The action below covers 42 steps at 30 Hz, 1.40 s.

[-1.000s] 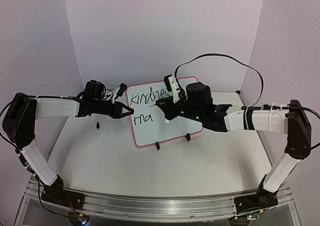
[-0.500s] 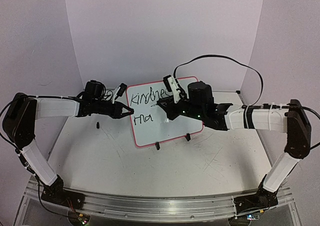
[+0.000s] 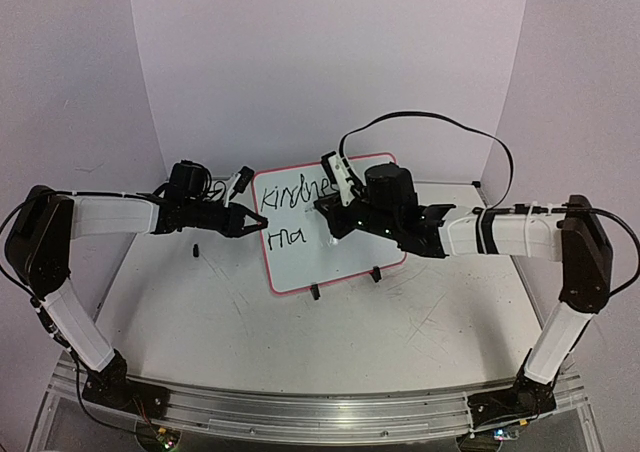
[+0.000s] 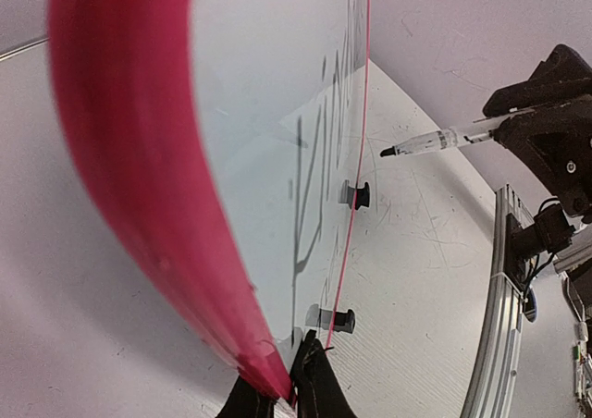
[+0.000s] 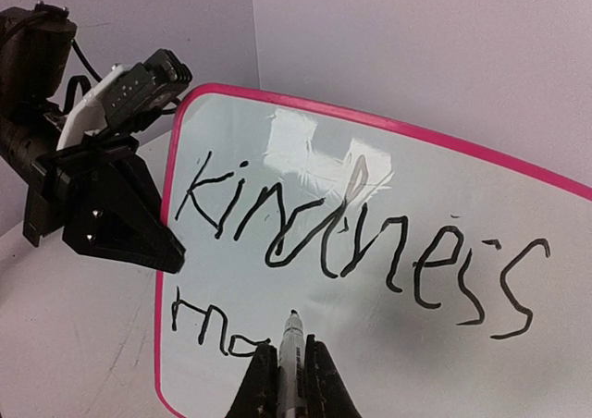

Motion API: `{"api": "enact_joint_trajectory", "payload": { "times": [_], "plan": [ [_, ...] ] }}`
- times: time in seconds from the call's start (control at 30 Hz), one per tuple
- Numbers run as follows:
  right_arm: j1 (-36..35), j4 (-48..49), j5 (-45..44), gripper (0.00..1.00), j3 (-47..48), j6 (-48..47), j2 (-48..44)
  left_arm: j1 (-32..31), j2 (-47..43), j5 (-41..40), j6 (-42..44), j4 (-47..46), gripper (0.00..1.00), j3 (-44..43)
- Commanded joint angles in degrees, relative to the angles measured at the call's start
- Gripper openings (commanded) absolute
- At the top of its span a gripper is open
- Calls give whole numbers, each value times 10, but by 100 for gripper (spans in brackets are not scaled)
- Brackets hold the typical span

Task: Write a sentence on the whiteboard

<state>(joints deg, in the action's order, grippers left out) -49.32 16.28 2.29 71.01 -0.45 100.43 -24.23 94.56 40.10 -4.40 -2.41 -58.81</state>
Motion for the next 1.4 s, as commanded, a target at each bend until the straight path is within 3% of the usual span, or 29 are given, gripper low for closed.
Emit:
{"api": "enact_joint_trajectory", "payload": {
  "times": [0.0, 0.7, 1.37],
  "plan": [
    [-3, -5, -23, 0, 38, -5, 15, 8, -1, -134, 56, 9, 0, -10],
    [-4, -26, -23, 0, 41, 0, 38, 8, 4, -129, 55, 10, 0, -13],
    [-18, -34, -16, 0, -21, 51, 12, 8, 1, -130, 55, 10, 0, -12]
  ]
}}
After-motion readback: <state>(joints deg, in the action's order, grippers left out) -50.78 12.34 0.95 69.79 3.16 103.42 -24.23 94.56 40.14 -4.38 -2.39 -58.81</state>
